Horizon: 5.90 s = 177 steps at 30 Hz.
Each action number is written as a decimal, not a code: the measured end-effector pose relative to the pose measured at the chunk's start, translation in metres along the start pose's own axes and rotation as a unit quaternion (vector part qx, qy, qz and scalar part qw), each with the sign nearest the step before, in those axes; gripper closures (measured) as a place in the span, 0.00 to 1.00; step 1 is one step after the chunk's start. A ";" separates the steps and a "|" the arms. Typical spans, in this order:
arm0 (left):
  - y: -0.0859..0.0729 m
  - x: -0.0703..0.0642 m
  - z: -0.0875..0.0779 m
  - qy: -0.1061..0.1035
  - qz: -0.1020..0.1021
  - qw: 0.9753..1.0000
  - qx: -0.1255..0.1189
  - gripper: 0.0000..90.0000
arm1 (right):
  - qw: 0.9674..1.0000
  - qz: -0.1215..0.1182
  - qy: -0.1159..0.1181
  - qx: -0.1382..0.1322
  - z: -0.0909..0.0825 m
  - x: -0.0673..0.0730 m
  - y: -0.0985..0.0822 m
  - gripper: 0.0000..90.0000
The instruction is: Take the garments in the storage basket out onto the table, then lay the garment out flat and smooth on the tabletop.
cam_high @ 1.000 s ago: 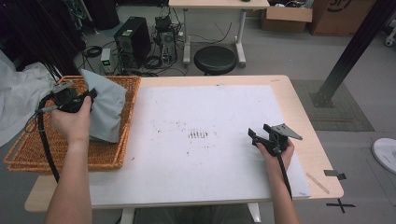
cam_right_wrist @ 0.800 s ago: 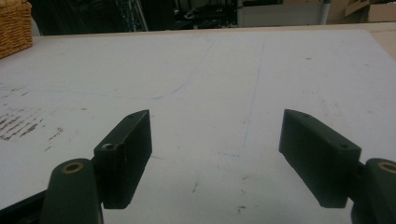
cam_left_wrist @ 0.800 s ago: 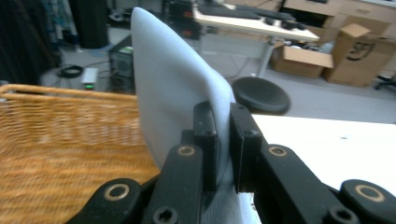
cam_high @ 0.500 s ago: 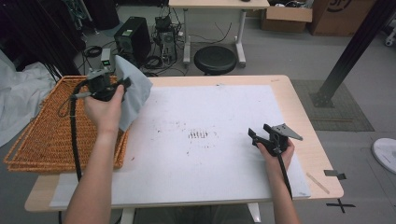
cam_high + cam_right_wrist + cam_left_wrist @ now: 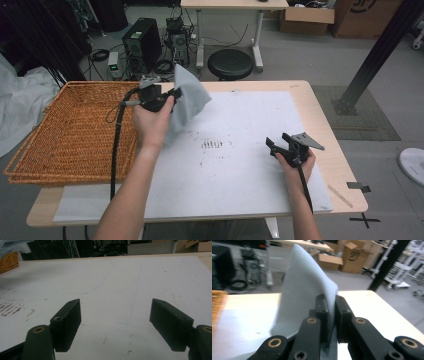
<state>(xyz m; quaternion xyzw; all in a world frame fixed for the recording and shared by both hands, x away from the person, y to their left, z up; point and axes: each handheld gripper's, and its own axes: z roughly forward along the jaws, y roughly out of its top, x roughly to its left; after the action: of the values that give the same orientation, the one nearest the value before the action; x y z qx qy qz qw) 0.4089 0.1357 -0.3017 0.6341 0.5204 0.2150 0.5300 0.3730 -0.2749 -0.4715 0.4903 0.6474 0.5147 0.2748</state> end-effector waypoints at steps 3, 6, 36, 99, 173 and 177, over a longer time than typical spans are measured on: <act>-0.004 -0.015 0.007 -0.027 -0.008 1.000 0.003 0.93 | 1.000 0.002 0.000 -0.002 0.000 0.000 0.000 0.28; -0.010 -0.039 0.015 -0.065 -0.017 0.998 0.014 0.93 | 1.000 0.003 0.001 -0.003 -0.001 0.000 0.000 0.28; -0.079 0.035 0.061 -0.008 -0.070 0.996 0.064 0.91 | 1.000 0.002 0.001 0.000 0.000 0.000 0.000 0.29; -0.181 0.026 -0.011 0.075 0.164 0.974 -0.135 0.10 | 1.000 0.003 -0.008 0.004 0.001 0.000 0.000 0.27; -0.163 -0.066 0.069 0.097 0.266 0.959 -0.019 0.51 | 1.000 0.007 0.000 -0.002 0.000 -0.001 0.000 0.28; -0.163 -0.066 0.072 0.092 0.262 0.961 0.001 0.65 | 1.000 0.005 -0.001 -0.003 0.000 0.000 0.000 0.29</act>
<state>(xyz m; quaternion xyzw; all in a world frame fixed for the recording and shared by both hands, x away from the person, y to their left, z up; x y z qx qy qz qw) 0.3733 0.0280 -0.4544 0.7266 0.3824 0.4031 0.4042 0.3730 -0.2751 -0.4713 0.4929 0.6434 0.5176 0.2744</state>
